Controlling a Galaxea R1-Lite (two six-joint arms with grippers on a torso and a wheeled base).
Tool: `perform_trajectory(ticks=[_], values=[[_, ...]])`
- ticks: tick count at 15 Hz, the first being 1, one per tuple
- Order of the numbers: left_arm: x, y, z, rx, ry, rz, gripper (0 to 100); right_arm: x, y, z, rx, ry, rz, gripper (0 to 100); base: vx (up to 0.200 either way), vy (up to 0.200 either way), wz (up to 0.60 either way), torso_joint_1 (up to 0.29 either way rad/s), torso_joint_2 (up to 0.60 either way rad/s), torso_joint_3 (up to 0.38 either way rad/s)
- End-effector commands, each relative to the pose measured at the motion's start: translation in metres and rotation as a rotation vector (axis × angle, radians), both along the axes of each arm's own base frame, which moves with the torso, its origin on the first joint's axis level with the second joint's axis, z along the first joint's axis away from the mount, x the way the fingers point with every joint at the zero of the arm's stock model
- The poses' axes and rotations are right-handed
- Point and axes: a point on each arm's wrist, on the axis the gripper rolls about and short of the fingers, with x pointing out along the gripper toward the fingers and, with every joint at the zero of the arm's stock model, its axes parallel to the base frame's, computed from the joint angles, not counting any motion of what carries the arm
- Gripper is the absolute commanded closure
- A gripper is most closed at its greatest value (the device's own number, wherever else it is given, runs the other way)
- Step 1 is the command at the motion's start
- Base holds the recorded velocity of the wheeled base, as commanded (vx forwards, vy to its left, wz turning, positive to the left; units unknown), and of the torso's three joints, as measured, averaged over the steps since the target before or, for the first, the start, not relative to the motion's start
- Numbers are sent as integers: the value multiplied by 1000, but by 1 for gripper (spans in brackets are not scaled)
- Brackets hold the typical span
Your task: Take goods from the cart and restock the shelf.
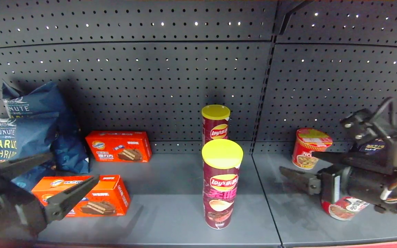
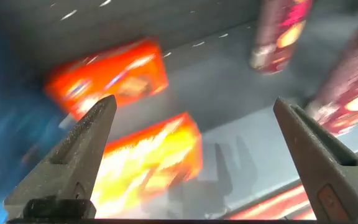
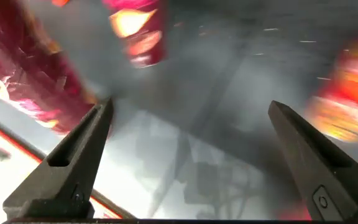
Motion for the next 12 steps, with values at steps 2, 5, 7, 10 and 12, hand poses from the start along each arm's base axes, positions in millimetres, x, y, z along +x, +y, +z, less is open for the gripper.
perform_trajectory(ticks=[2, 5, 7, 10, 12], values=[[-65, 30, -49, -23, -57, 144, 0, -43, -63, 7, 64, -118, -207, 0, 0, 0, 0, 0, 0, 0], [-88, 37, -76, -6, -84, 261, 0, -73, -89, -10, 72, -152, -331, 0, 0, 0, 0, 0, 0, 0], [-101, 40, -80, -13, -102, 271, 0, -96, -100, -24, 78, -185, -401, 0, 0, 0, 0, 0, 0, 0], [-120, 44, -96, -19, -117, 274, 0, -127, -107, -40, 70, -226, -453, 0, 0, 0, 0, 0, 0, 0], [-128, 45, -102, -20, -122, 274, 0, -140, -109, -43, 50, -242, -455, 0, 0, 0, 0, 0, 0, 0]])
